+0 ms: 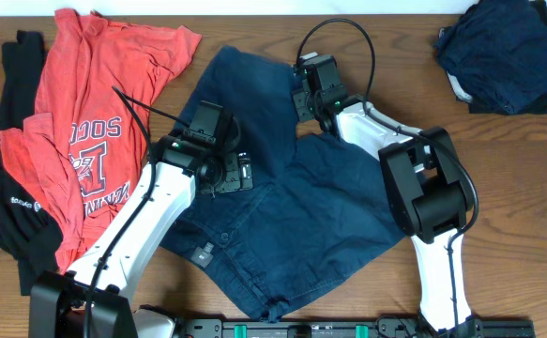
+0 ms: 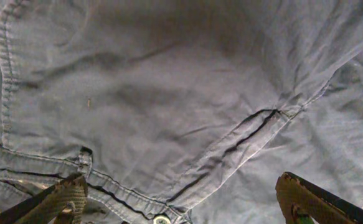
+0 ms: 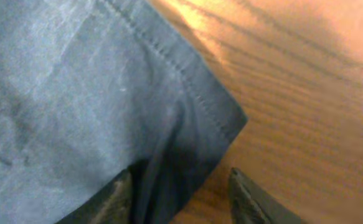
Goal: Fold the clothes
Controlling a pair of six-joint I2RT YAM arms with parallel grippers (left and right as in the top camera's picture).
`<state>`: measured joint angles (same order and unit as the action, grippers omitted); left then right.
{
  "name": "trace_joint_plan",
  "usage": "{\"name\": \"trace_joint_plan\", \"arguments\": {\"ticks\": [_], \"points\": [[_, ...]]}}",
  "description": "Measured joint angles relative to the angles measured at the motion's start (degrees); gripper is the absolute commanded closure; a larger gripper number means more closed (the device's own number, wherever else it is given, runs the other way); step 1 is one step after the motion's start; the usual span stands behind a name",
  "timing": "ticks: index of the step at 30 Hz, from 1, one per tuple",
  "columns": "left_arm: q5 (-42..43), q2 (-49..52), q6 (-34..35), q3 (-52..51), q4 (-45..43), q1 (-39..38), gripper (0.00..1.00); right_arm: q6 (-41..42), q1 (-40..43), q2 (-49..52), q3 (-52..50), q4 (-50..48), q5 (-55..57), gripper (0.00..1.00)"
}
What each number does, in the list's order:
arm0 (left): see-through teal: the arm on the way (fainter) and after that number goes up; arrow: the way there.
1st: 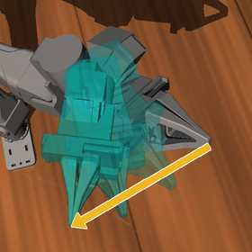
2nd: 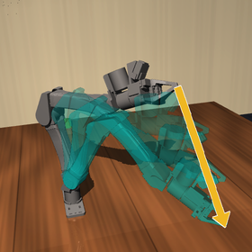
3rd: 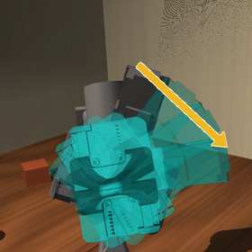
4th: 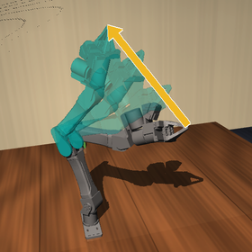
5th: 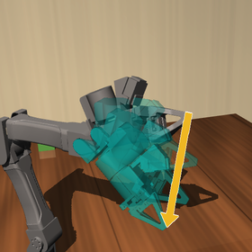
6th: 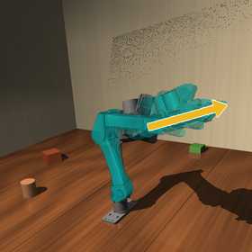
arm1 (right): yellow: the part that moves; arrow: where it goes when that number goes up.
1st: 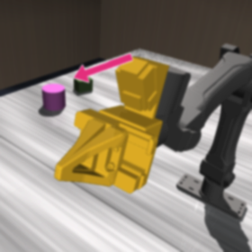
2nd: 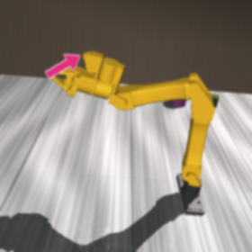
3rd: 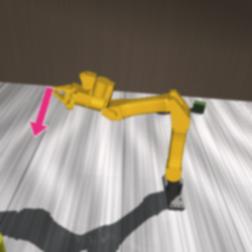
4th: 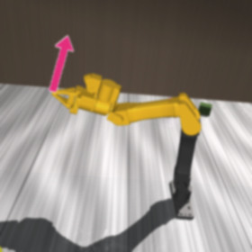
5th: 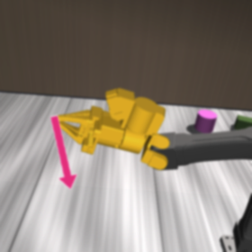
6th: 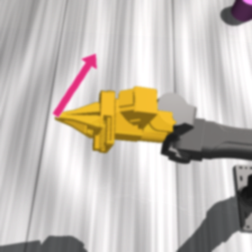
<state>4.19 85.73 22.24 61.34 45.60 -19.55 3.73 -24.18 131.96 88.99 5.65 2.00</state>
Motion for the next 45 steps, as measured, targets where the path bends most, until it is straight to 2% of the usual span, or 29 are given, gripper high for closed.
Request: {"name": "trace_joint_plan", "arguments": {"ticks": [3,8,13,18,27,28,31,35,37,40,45], "points": [[-0.37,0.00,0.00,0.00,-0.87,0.00,0.02,0.79,0.00,0.00,0.13,0.24,-0.79,0.82],[-1.09,0.00,0.00,0.02,-1.25,0.00,0.02,1.68,0.00,0.00,0.13,0.26,-0.96,0.99],[-1.33,0.00,0.00,0.02,-1.62,0.00,0.02,3.72,0.20,0.00,0.57,1.84,1.01,0.99],[-1.44,0.00,0.00,0.00,-3.43,0.00,0.02,5.09,3.67,-1.25,1.25,8.00,2.73,0.99],[-1.44,2.73,0.00,0.00,-7.34,0.00,0.02,9.25,20.92,-4.57,1.27,22.93,2.51,0.99],[-1.44,3.23,0.00,0.00,-7.82,0.00,0.02,9.55,22.97,-4.90,1.27,24.39,0.87,0.96],[-1.46,4.61,-0.02,-0.02,-10.51,0.00,0.02,9.16,26.86,-5.49,1.27,27.15,-4.31,0.72],[-1.40,5.77,-1.60,-0.04,-14.64,0.00,0.02,7.30,28.20,-6.56,0.85,29.59,-7.69,0.59],[-1.40,6.25,-3.10,-0.07,-16.98,0.00,0.02,6.14,28.13,-7.67,0.20,30.08,-8.57,0.49],[-1.33,7.19,-5.01,-0.09,-19.63,0.42,0.02,4.72,27.71,-11.37,-0.50,29.62,-9.11,0.43],[-0.07,11.65,-8.55,-0.07,-22.29,4.13,0.01,2.49,27.50,-22.21,-0.57,28.70,-9.79,0.43]]}}
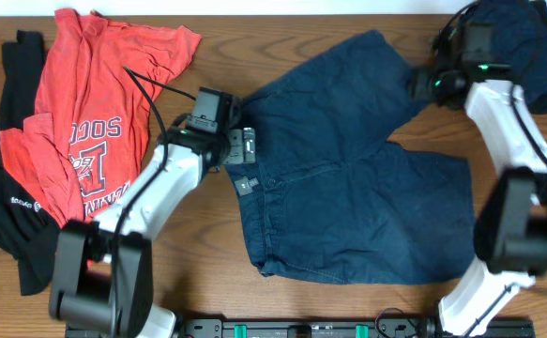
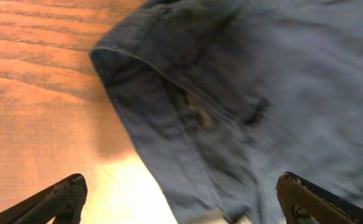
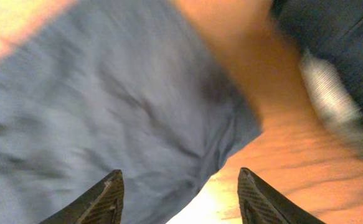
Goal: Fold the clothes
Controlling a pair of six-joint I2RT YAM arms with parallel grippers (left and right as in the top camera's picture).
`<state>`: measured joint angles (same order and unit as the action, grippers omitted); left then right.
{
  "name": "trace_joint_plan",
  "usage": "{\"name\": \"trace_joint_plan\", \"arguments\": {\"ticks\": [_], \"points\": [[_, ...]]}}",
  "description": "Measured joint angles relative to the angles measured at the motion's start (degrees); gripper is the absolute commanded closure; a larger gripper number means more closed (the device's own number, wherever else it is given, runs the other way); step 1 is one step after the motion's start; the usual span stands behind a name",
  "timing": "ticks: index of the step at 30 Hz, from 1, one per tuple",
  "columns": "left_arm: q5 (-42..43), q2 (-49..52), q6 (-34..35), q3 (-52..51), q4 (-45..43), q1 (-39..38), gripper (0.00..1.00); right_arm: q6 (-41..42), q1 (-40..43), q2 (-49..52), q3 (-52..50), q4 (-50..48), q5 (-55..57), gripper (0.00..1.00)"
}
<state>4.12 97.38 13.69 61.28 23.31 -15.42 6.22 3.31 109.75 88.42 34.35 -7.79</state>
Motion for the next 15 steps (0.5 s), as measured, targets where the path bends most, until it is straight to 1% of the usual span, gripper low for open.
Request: {"name": "trace_joint_plan", "arguments": {"ticks": [1,4,9,15], "points": [[0.35,1.66,-0.70,0.00,-1.44,1.11,0.02,-0.63,0.00,-2.71,0.07,-0.24,-0.11,0.43],[0.90,5.51,-2.14,0.07,-5.51,3.34,0.05,-1.55,0.00,-5.92,0.57,-0.26,-0.20,0.43],[1.49,9.92,-4.04,0.11,-10.73,5.44,0.16,-2.54,-0.04,-5.62,0.68,1.68,-0.28,0.43],[1.53,12.50,-5.22,0.44,-15.65,5.35,0.16,-2.75,-0.94,-5.20,0.66,1.33,-0.28,0.43]]}}
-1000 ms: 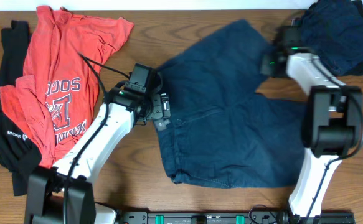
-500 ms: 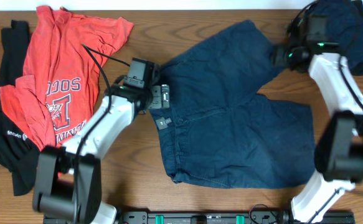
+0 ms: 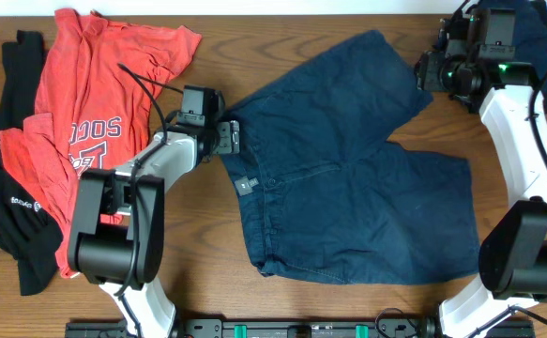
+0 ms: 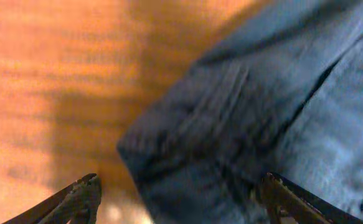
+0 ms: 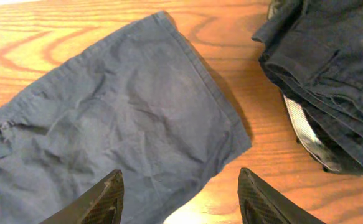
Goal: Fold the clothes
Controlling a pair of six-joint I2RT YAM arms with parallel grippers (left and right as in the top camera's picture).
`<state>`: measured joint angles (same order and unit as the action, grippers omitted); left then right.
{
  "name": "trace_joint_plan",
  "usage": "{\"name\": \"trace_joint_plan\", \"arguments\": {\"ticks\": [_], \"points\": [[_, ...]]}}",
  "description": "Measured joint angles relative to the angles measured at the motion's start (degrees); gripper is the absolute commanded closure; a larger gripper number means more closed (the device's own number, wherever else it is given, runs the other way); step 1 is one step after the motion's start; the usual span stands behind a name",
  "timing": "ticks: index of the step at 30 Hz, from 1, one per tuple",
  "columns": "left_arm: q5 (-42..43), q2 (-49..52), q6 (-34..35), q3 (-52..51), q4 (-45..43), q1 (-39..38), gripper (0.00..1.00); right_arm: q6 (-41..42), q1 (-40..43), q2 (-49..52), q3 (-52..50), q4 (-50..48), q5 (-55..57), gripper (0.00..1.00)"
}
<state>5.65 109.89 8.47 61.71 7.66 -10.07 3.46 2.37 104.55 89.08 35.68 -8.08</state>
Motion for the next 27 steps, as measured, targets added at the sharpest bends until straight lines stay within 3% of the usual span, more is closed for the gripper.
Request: {"name": "trace_joint_plan", "arguments": {"ticks": [7,17,27], "points": [[-1.42,2.14,-0.90,0.04,-7.69,0.00,0.16,-0.11,-0.87,0.00,0.00,0.00,-0.07,0.44],[-4.39,10.34,-3.69,0.83,-28.79,-0.02,0.16,-0.13,-1.01,0.02,0.00,0.07,-0.07,0.44],[-5.62,20.35,-4.92,14.36,-29.55,-0.02,0.16,-0.13,-1.36,0.02,0.00,0.02,-0.04,0.42]]}}
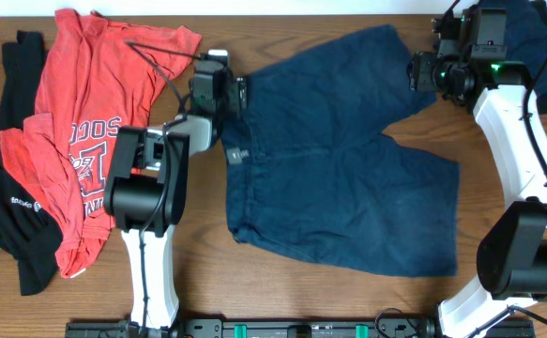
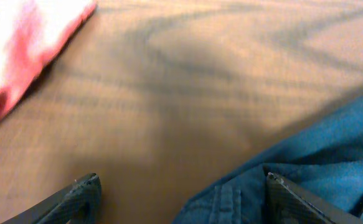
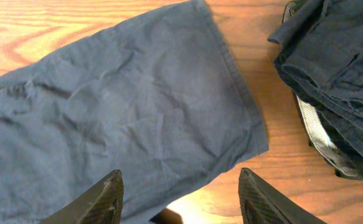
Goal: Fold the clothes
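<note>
The navy shorts (image 1: 339, 160) lie spread flat mid-table, waistband to the left and both legs to the right. My left gripper (image 1: 228, 94) stands open at the waistband's far corner. In the left wrist view the left gripper (image 2: 181, 198) is low over the wood, with the waistband corner (image 2: 306, 180) reaching in between the fingers from the right. My right gripper (image 1: 421, 73) hangs open just right of the far leg's hem (image 1: 397, 47). Seen from the right wrist, the right gripper (image 3: 181, 199) is above that leg (image 3: 137, 106), holding nothing.
A red printed T-shirt (image 1: 95, 113) lies crumpled at the left, its edge (image 2: 19, 43) near my left gripper. A black garment (image 1: 10, 216) sits at the far left edge. A dark folded pile (image 3: 337, 74) occupies the back right corner, close to my right gripper. Bare wood (image 1: 207, 272) shows at the front.
My left gripper has moved toward the table's back, from beside the waistband's middle to its far corner. The waistband has shifted back and left with it. The right gripper has barely moved.
The shorts first lay bunched mid-table, my right gripper nearly shut at a leg hem corner and my left one open over the waistband. Then the far leg lay stretched toward the back right. After that both grippers stood open by the flat shorts, as now.
</note>
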Controlling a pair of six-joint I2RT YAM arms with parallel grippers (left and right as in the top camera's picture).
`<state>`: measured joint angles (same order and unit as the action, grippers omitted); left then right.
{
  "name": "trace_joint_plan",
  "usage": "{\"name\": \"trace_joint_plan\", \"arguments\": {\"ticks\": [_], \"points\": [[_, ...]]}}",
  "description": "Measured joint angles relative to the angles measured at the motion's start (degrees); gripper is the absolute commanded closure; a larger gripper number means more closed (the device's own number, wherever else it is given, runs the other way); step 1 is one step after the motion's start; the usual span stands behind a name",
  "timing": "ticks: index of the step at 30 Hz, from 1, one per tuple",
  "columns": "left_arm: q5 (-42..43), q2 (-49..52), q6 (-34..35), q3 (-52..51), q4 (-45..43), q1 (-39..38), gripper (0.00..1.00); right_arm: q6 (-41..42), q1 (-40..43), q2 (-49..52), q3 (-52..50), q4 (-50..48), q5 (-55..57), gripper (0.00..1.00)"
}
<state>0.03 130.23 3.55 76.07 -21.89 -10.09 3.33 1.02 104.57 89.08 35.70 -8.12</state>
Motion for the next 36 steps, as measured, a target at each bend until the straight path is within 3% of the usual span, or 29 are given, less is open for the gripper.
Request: {"name": "trace_joint_plan", "arguments": {"ticks": [11,15,18,22,27,30,36], "points": [[0.74,5.22,-2.34,18.71,22.29,0.52,0.14,-0.15,-0.46,0.00,0.00,-0.85,-0.07,0.41],[1.07,5.01,-2.75,23.32,33.00,1.57,0.06,-0.15,-0.46,0.00,0.00,-0.96,-0.96,0.40],[1.07,2.75,-3.04,24.46,41.72,2.54,0.00,-0.15,-0.46,-0.04,0.00,-0.63,-1.62,0.29],[1.11,-4.61,-3.06,24.55,53.70,3.19,0.00,-0.83,-0.46,-0.85,-0.02,1.99,-2.19,0.12],[4.87,-16.59,-1.90,25.35,67.78,2.78,0.00,-1.22,-0.46,-4.24,-0.11,7.45,-4.42,0.01],[7.21,-21.86,-1.60,26.21,77.26,1.99,0.00,-1.38,-0.46,-7.04,-0.11,11.54,-6.80,0.02],[8.94,-22.80,2.32,24.09,91.97,-0.20,0.02,-1.53,-0.46,-9.14,-0.07,22.58,-8.68,0.17]]}}
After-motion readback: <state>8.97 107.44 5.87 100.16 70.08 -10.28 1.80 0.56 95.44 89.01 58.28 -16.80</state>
